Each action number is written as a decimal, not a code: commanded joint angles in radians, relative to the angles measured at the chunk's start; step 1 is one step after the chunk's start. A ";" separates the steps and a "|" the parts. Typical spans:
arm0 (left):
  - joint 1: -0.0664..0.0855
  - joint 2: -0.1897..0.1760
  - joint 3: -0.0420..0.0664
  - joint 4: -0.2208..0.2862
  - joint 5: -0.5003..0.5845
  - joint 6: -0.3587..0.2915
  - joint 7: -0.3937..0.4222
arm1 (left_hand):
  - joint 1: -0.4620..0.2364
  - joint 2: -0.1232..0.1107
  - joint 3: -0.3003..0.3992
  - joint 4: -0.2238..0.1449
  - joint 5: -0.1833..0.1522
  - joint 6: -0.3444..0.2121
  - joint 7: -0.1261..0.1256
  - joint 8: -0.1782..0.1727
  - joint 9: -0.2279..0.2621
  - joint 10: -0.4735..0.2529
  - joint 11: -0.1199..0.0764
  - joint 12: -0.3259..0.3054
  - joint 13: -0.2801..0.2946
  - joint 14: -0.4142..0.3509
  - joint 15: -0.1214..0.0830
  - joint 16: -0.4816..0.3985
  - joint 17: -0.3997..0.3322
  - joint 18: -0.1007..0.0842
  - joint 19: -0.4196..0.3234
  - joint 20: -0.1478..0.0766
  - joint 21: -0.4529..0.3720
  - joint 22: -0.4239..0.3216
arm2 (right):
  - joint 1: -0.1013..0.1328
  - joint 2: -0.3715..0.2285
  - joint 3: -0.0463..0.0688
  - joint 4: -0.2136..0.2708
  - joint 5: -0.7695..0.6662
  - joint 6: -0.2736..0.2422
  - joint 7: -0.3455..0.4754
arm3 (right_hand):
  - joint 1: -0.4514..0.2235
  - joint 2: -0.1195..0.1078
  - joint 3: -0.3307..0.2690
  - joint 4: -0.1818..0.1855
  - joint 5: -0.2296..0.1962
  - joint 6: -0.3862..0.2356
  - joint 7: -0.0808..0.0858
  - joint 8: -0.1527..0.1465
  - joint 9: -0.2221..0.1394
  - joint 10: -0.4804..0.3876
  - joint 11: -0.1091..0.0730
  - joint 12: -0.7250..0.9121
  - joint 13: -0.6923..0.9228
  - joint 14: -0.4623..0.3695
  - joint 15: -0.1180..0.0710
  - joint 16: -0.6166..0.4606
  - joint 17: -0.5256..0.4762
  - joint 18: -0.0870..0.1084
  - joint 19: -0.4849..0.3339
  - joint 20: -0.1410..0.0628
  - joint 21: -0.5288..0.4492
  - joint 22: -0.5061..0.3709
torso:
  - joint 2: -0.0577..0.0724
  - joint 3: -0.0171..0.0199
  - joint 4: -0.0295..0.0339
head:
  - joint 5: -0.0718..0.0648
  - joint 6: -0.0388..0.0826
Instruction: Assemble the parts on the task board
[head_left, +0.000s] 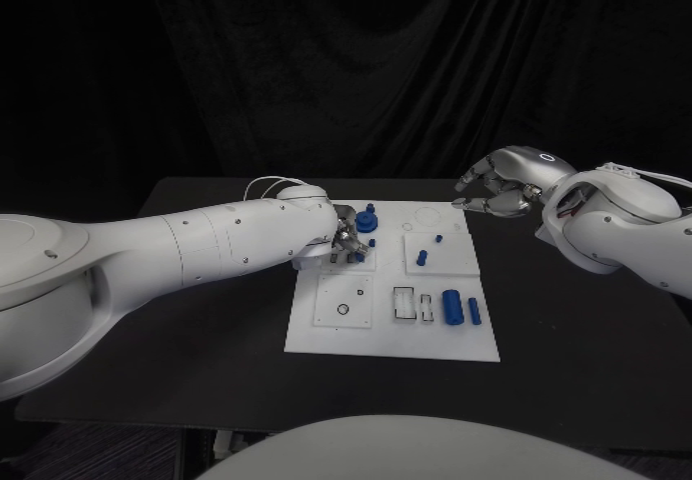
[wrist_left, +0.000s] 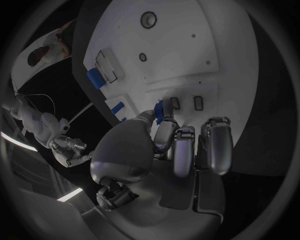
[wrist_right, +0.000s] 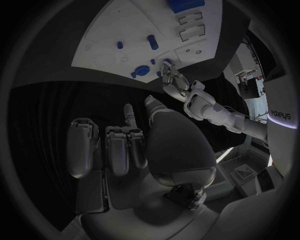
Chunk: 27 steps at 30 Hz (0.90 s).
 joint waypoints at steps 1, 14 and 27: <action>-0.004 -0.006 -0.001 0.006 -0.004 -0.006 -0.013 | 0.002 -0.012 0.014 -0.001 0.003 0.007 0.001 -0.007 0.004 0.172 -0.055 0.217 0.459 0.101 -0.006 -0.002 0.256 0.003 -0.008 0.001 -0.008 0.023 | -0.003 -0.003 0.001 -0.001 -0.001 0.004 -0.021 | 0.008 0.002 0.000 -0.007 0.002 0.007 0.003 0.002 0.001 0.106 0.008 0.003 0.263 0.106 0.009 0.003 0.263 0.001 0.022 0.008 -0.003 0.210 | 0.001 0.0003 0.0000 | 0.002 0.000; -0.004 -0.032 -0.001 0.022 -0.004 -0.016 -0.025 | -0.017 -0.030 0.066 -0.005 -0.003 0.012 0.001 -0.017 0.017 0.172 -0.055 0.217 0.459 0.098 -0.005 -0.009 0.243 0.005 -0.012 0.001 -0.017 0.017 | -0.007 -0.007 0.001 0.000 -0.001 0.010 -0.022 | 0.009 0.002 0.000 -0.008 0.002 0.008 0.003 0.001 0.001 0.106 0.008 0.003 0.263 0.106 0.009 0.003 0.263 0.002 0.022 0.008 -0.004 0.209 | 0.000 0.0001 0.0003 | 0.001 0.000; -0.004 -0.052 -0.001 0.036 -0.004 -0.021 -0.030 | -0.025 -0.037 0.092 -0.008 -0.005 0.013 0.002 -0.023 0.024 0.172 -0.054 0.217 0.459 0.096 -0.004 -0.013 0.237 0.006 -0.014 0.002 -0.022 0.013 | -0.009 -0.009 0.001 0.001 -0.001 0.016 -0.022 | 0.009 0.002 0.000 -0.008 0.002 0.008 0.003 0.001 0.001 0.106 0.008 0.003 0.263 0.106 0.009 0.003 0.263 0.002 0.021 0.008 -0.006 0.209 | 0.001 -0.0001 0.0015 | 0.002 0.000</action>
